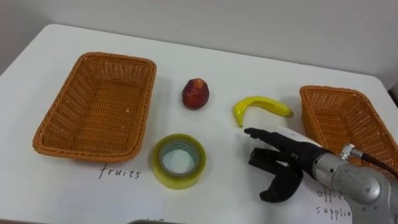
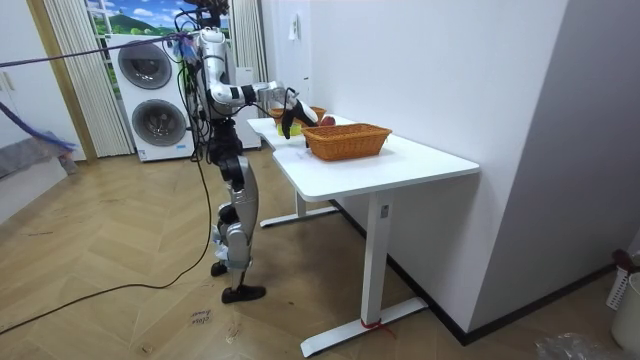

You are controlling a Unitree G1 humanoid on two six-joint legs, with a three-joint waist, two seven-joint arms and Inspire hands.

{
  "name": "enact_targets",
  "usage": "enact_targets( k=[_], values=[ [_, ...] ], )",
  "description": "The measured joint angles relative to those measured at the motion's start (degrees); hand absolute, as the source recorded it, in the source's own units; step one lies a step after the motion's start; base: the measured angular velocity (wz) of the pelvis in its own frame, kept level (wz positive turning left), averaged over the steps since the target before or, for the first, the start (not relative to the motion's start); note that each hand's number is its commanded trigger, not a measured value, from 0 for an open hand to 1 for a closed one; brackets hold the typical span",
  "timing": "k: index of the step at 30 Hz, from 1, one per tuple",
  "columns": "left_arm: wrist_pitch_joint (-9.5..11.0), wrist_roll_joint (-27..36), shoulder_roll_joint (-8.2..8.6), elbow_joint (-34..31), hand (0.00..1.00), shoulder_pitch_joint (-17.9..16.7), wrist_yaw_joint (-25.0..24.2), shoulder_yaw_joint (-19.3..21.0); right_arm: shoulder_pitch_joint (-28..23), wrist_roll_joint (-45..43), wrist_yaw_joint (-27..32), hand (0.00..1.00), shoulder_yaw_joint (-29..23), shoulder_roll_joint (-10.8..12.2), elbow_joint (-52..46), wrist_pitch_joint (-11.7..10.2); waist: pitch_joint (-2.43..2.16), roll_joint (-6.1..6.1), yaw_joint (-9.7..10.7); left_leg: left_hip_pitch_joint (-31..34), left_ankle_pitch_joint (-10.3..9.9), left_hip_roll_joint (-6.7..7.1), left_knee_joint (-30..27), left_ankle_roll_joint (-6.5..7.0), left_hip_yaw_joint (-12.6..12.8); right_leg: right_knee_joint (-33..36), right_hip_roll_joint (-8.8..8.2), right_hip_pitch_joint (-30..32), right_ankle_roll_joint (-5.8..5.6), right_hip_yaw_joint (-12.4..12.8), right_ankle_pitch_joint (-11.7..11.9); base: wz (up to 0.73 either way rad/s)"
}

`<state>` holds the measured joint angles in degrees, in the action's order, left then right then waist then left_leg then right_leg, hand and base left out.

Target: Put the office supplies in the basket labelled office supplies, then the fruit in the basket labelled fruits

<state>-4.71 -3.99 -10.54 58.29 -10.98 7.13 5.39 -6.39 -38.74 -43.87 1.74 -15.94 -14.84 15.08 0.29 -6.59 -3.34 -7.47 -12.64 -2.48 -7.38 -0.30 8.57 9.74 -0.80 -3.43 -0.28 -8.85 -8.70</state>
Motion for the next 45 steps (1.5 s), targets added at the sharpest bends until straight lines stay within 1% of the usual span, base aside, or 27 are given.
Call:
enact_targets(
  k=[6,13,21,36,41,45],
  values=[
    [0.0,0.05,0.09,0.01,0.0,0.01,0.19,0.0,-0.12,-2.31,0.64,0.0,-0.01,0.0,1.4,0.02,0.01,0.09,0.03,0.03,0.0,-0.01,0.02,0.0,-0.08,0.0,0.01,0.01,0.0,0.12,0.0,0.0],
    [0.0,0.05,0.18,0.01,0.0,0.02,0.19,0.02,-0.12,-2.32,1.36,0.0,-0.01,0.0,2.65,-0.03,-0.01,0.12,0.01,0.04,0.0,-0.01,0.01,0.0,-0.08,0.0,0.0,0.01,0.0,0.19,0.0,0.0],
    [0.01,0.04,0.43,0.01,0.0,0.04,0.18,0.06,-0.12,-2.33,1.41,0.0,-0.02,0.0,2.66,-0.07,-0.1,0.49,0.0,0.04,0.0,-0.01,0.02,0.0,-0.07,0.0,0.0,0.01,0.0,0.28,0.0,0.0],
    [0.02,0.04,0.44,0.17,0.0,0.06,0.18,0.06,-0.12,-2.67,3.37,0.0,-0.03,0.05,2.84,-0.09,0.02,0.79,0.0,0.04,0.0,0.0,-0.06,0.0,-0.22,0.0,-0.01,-0.03,0.0,0.27,0.0,0.0],
    [-0.01,-0.12,0.44,0.27,0.0,0.02,0.17,0.18,-0.12,-5.88,4.12,0.0,-0.06,0.15,2.88,-0.08,0.16,1.12,-0.08,0.05,0.0,0.0,-0.08,0.0,-0.21,0.01,0.0,-0.02,0.0,0.24,0.0,0.0],
    [-0.03,-0.15,0.44,0.25,0.0,0.02,0.15,0.18,-0.12,-6.6,4.51,0.0,-0.12,0.16,2.89,-0.07,0.15,1.18,-0.08,0.06,0.0,0.0,-0.08,0.0,-0.21,0.01,0.01,0.0,0.0,0.24,0.0,0.0]
  ],
)
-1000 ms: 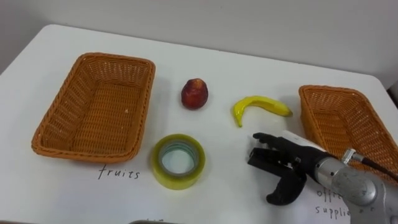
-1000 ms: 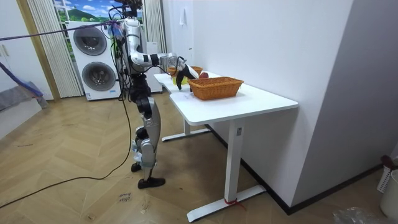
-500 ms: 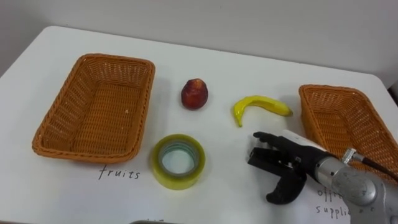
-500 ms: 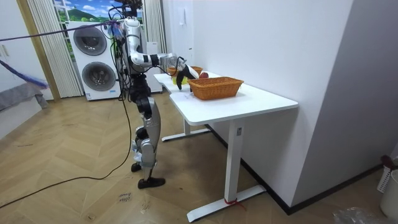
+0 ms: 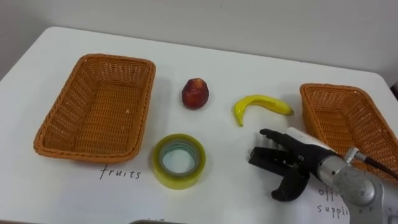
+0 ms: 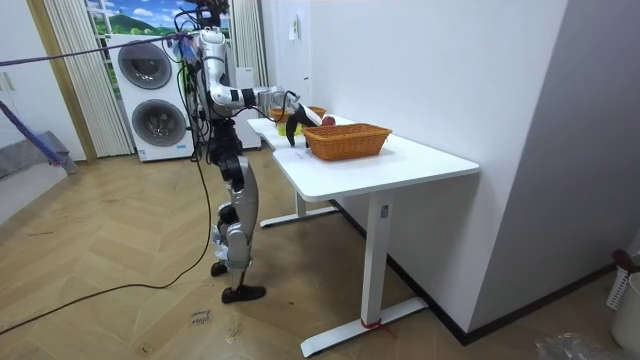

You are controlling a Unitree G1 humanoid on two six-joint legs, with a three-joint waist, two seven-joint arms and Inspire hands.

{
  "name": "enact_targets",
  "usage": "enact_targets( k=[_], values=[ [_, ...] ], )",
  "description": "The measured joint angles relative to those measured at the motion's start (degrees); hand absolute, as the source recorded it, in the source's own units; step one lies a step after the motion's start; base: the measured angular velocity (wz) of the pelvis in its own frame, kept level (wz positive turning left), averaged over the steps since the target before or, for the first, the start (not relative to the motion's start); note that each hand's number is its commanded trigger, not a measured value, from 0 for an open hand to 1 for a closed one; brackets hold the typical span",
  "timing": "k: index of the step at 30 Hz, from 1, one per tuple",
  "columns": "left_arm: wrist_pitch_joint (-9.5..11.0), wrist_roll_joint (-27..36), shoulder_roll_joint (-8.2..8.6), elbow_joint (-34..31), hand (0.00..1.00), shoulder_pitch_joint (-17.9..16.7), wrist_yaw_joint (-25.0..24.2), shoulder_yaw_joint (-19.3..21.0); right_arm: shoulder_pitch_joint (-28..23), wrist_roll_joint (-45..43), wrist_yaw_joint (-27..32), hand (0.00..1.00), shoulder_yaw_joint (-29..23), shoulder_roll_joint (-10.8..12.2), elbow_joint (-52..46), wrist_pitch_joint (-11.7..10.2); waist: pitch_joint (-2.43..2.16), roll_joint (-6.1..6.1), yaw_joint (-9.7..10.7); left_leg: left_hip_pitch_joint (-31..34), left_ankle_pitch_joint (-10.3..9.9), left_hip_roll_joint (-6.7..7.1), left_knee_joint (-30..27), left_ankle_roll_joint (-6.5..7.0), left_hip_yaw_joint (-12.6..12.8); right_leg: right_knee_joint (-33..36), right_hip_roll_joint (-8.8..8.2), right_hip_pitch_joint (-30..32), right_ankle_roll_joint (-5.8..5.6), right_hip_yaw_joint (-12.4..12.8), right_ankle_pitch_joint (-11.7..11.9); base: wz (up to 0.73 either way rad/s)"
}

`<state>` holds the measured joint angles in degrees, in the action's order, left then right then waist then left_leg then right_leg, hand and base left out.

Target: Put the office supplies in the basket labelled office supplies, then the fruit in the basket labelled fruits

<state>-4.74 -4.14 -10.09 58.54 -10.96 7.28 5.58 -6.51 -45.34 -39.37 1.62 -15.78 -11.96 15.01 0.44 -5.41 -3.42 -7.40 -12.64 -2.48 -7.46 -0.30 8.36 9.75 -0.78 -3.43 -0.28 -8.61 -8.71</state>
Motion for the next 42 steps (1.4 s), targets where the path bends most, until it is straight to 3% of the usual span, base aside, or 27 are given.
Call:
enact_targets(
  k=[15,28,42],
  values=[
    [0.0,-0.28,0.33,-0.06,0.0,0.11,-0.05,0.43,0.0,-0.7,0.61,0.0,-0.05,0.28,0.0,0.04,-0.09,-0.13,0.0,0.24,0.0,0.0,-0.01,0.0,-0.01,0.01,-0.02,0.28,0.0,-0.17,0.0,0.0],
    [0.04,-0.28,0.35,-0.23,0.0,0.12,0.05,0.38,-0.19,-2.66,0.65,0.0,0.18,2.56,-0.01,0.03,-0.43,-0.61,-0.12,0.24,0.0,0.03,0.03,0.0,0.02,0.0,-0.03,0.3,0.0,-0.11,0.0,0.0],
    [0.05,0.12,0.44,-1.88,0.0,0.05,1.48,-1.45,1.15,-6.74,1.19,0.0,4.38,2.56,-0.07,0.86,-0.47,-0.57,-0.62,0.23,0.0,0.02,0.03,0.0,-0.33,0.0,-0.03,0.19,0.0,-0.4,0.0,0.0]
  ],
)
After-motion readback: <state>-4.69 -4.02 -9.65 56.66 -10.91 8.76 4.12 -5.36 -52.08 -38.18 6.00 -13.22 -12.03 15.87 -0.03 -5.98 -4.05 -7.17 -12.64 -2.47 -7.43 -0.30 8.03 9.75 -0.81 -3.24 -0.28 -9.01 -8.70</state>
